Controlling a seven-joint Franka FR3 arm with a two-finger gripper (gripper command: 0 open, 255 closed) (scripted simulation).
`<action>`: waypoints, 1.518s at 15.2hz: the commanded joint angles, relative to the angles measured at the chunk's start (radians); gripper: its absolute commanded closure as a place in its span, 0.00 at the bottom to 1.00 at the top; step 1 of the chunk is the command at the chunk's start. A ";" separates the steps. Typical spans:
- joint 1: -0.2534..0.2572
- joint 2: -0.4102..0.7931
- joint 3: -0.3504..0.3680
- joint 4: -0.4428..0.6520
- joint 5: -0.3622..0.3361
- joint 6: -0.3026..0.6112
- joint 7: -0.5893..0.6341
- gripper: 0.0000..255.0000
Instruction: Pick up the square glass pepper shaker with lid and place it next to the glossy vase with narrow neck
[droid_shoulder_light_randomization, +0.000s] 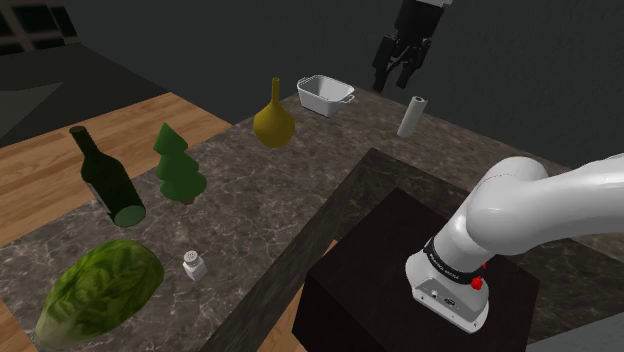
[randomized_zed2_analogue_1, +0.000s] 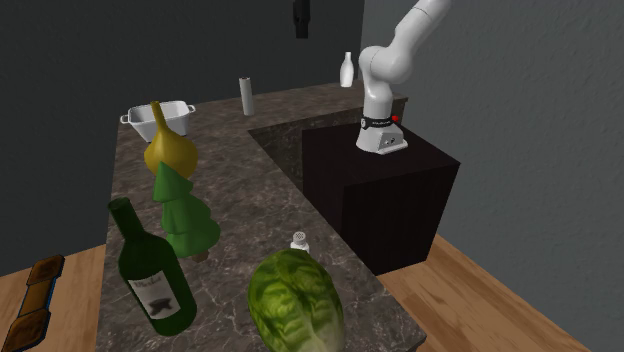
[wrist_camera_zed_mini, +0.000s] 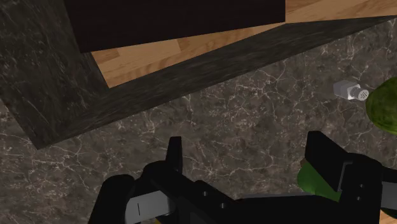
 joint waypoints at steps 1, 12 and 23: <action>0.000 0.000 0.000 0.000 0.000 0.000 0.000 0.00; 0.080 0.154 0.200 -0.110 0.103 0.276 0.186 0.00; 0.129 0.467 0.397 -0.060 0.116 0.550 0.388 0.00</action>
